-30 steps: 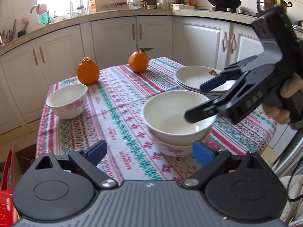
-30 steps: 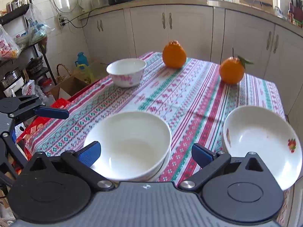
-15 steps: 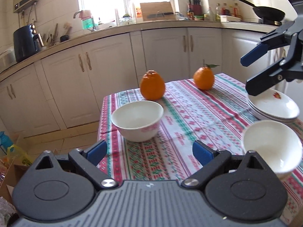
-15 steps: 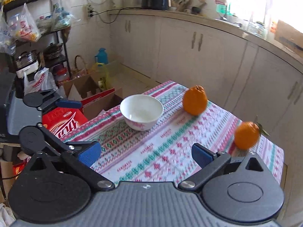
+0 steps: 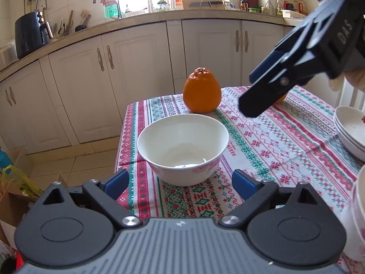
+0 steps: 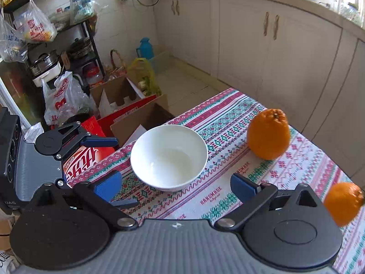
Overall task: Organize plates and bowls
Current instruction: 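Move both grippers to the plain white bowl and grasp its rim, then lift the white bowl with both grippers and carry it to the nested bowls, then lower the white bowl into the nested bowls and open both grippers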
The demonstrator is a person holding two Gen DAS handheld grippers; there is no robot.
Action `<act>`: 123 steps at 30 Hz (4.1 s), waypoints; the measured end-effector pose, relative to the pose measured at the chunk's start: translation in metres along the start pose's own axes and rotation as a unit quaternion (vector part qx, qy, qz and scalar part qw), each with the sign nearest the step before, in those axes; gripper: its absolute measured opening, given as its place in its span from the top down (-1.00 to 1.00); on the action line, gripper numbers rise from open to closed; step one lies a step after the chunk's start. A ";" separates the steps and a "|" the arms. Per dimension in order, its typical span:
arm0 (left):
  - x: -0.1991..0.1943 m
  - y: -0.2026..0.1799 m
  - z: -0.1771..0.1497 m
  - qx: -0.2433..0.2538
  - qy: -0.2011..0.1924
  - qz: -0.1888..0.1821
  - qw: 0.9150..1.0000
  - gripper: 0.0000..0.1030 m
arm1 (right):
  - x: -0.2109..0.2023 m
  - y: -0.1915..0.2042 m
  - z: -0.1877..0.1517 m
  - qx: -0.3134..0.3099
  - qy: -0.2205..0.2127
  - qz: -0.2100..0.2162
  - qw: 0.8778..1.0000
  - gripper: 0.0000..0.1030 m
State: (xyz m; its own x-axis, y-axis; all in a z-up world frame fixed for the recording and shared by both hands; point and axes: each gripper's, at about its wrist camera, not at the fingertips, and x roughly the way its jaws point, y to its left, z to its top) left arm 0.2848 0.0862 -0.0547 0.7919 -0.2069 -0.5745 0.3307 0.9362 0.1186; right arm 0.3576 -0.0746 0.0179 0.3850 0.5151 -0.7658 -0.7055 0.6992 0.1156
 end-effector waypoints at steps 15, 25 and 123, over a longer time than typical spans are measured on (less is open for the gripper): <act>0.036 0.002 0.003 -0.006 0.005 -0.006 1.000 -0.81 | 0.079 -0.033 0.017 0.022 0.039 0.058 0.997 -0.66; 0.035 -0.002 0.004 0.005 -0.005 -0.012 1.000 -0.68 | 0.088 -0.038 0.016 0.032 0.036 0.086 0.995 -0.42; -0.128 -0.151 -0.018 0.024 0.030 -0.135 0.990 -0.70 | -0.123 0.053 -0.176 0.079 -0.033 0.017 0.996 -0.40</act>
State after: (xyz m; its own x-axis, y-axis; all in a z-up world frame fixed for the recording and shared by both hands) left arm 0.1240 -0.0237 -0.0133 0.6405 -0.4290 -0.6369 0.5515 0.8341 -0.0072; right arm 0.1683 -0.1884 0.0066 0.4033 0.5679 -0.7175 -0.6183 0.7472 0.2438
